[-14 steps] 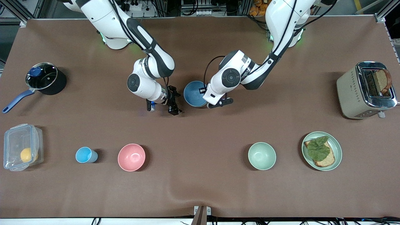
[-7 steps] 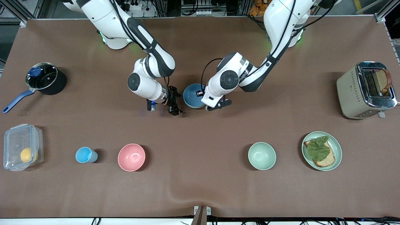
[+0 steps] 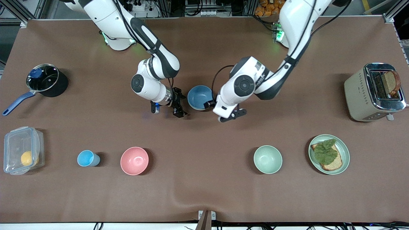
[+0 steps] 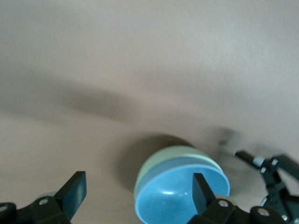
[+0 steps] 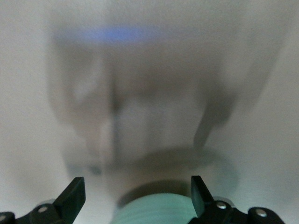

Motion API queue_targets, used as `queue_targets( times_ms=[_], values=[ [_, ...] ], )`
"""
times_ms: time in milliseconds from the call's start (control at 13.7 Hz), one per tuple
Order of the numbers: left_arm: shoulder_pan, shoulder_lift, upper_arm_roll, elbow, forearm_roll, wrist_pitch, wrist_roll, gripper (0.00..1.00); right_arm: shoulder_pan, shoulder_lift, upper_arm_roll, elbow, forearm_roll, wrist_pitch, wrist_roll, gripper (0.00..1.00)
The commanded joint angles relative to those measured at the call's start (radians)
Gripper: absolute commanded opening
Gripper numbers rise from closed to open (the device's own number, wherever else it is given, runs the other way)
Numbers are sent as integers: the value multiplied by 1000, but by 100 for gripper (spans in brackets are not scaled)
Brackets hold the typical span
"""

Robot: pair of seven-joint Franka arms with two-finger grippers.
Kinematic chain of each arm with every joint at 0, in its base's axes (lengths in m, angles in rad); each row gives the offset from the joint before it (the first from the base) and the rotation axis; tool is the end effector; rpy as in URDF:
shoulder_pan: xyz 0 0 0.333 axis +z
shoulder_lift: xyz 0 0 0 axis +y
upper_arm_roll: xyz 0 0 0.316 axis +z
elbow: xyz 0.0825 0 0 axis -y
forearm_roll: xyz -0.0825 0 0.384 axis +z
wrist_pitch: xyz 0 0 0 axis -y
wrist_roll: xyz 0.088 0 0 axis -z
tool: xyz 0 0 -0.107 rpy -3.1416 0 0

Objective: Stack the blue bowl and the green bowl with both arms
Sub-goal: 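Open both grippers and lift them away from the stacked bowls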

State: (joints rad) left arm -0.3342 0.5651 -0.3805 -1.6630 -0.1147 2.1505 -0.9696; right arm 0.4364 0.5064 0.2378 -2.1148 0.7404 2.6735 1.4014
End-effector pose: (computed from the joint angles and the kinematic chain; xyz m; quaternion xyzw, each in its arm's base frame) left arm 0.5254 -0.4231 0.2970 0.9719 0.1821 -0.1242 0.0822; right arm 0.4621 0.3446 0.1766 -0.7377 0.6359 0.1873 0.1280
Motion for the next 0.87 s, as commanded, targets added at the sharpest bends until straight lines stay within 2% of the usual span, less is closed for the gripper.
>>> queue_targets(
  times_ms=[0, 73, 291, 510, 802],
  values=[
    [61, -13, -1, 75, 53, -108, -14, 100, -18, -42, -8, -7, 8, -125, -134, 100],
    [82, -13, -1, 92, 72, -132, -12, 100, -36, -54, -11, -7, 1, -167, -150, 100],
    [135, -28, -1, 118, 116, -161, -6, 100, -63, -100, -58, -1, -94, -334, -147, 100],
    [178, -79, -1, 118, 173, -190, -4, 100, -99, -146, -98, 24, -243, -521, -145, 100],
    [233, -157, -3, 120, 211, -254, 69, 100, -183, -207, -100, 81, -435, -745, -157, 100]
  ],
)
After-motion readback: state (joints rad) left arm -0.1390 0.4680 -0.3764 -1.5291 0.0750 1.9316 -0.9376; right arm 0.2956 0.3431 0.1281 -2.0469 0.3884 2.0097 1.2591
